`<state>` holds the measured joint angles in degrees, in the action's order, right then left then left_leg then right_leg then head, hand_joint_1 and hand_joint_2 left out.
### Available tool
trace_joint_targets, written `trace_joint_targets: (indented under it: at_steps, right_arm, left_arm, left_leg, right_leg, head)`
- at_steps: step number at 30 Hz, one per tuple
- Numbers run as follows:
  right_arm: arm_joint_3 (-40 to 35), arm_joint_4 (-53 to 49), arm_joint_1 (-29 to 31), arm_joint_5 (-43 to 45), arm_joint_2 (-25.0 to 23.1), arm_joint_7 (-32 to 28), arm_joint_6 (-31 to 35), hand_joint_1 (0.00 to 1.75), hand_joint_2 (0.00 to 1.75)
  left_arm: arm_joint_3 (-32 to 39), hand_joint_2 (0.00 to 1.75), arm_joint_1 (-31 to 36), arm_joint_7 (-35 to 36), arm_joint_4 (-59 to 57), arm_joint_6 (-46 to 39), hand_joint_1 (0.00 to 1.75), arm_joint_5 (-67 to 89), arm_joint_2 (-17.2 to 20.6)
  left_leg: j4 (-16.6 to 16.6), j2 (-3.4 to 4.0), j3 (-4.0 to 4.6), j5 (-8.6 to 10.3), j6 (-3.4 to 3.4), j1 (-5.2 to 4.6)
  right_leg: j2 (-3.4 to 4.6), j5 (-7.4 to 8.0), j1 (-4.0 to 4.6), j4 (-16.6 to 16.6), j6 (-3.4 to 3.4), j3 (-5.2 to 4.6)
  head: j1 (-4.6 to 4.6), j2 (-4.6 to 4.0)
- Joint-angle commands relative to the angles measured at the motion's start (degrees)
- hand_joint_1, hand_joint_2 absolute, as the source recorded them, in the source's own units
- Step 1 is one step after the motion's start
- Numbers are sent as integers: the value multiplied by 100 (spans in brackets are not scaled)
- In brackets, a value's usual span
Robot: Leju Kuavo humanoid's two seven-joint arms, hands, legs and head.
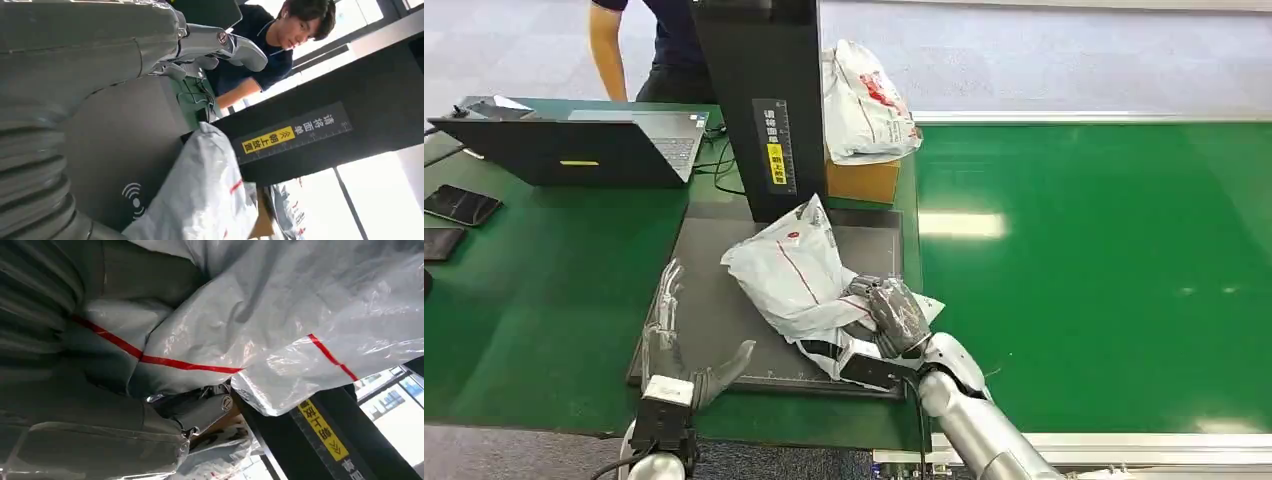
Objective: Moved the parcel from conveyor to table for the left to box.
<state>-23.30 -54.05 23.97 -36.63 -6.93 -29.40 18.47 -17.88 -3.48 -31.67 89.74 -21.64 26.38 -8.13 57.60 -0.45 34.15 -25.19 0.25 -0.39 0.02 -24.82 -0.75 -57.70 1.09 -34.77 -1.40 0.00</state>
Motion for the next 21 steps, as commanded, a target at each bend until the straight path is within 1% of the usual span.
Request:
trace_joint_targets:
  at_steps: [1,3,8,12,13,15,16,17,18,21]
  right_arm:
    - [-520,1486,668,-210,-134,-132,-24,0,175]
    - [-562,1450,669,-216,-194,-127,-51,0,175]
    - [-578,716,309,-103,-46,-134,-99,0,175]
    - [-578,716,309,-103,-46,-134,-99,0,175]
    - [-305,205,23,585,-46,-598,-444,0,175]
    - [-209,-929,-457,843,154,-526,-584,0,175]
    - [-169,-1416,-652,984,242,-491,-669,0,175]
    - [-121,-1771,-796,1102,307,-456,-705,0,175]
    - [-125,-1899,-837,1125,351,-404,-751,0,175]
    - [-124,-2000,-866,1135,387,-353,-784,0,175]
  left_arm:
    - [-138,175,446,103,-153,226,0,-30,142]
    - [-125,175,497,115,-131,269,0,-26,164]
    - [-64,175,409,140,-75,367,0,-29,167]
    - [-64,175,409,140,-75,367,0,-29,167]
    - [-61,175,371,139,-73,431,0,-36,144]
    - [-39,175,335,110,-85,488,0,-32,145]
    - [-34,175,343,88,-103,510,0,-44,144]
    - [-28,175,362,77,-123,518,0,-49,136]
    - [-24,175,374,73,-130,520,0,-50,134]
    - [-20,175,385,71,-137,522,0,-52,130]
  left_leg:
    - [-5,8,-17,2,-13,7]
    - [-8,14,-17,3,-12,4]
    - [-4,1,-13,2,-8,4]
    - [-6,4,-19,1,-9,4]
    - [-9,3,-26,2,-13,5]
    - [-6,-7,-15,3,-8,4]
    - [-10,-16,-21,3,-11,7]
    - [-4,-15,-13,3,-8,4]
    - [-6,-26,-18,1,-11,6]
    - [-6,-13,-13,-1,-10,4]
  right_leg:
    - [4,3,7,6,-10,16]
    - [10,5,5,6,-10,13]
    - [-1,3,5,4,-8,9]
    - [1,2,5,6,-9,14]
    - [-1,1,6,9,-11,22]
    - [-10,0,4,6,-8,14]
    - [-21,-3,7,11,-11,24]
    - [-18,-3,5,5,-9,13]
    - [-32,-8,7,8,-11,23]
    - [-18,-6,5,7,-10,15]
  head:
    - [0,0]
    - [0,0]
    - [0,0]
    - [0,0]
    - [0,0]
    - [0,0]
    - [0,0]
    - [0,0]
    - [0,0]
    - [0,0]
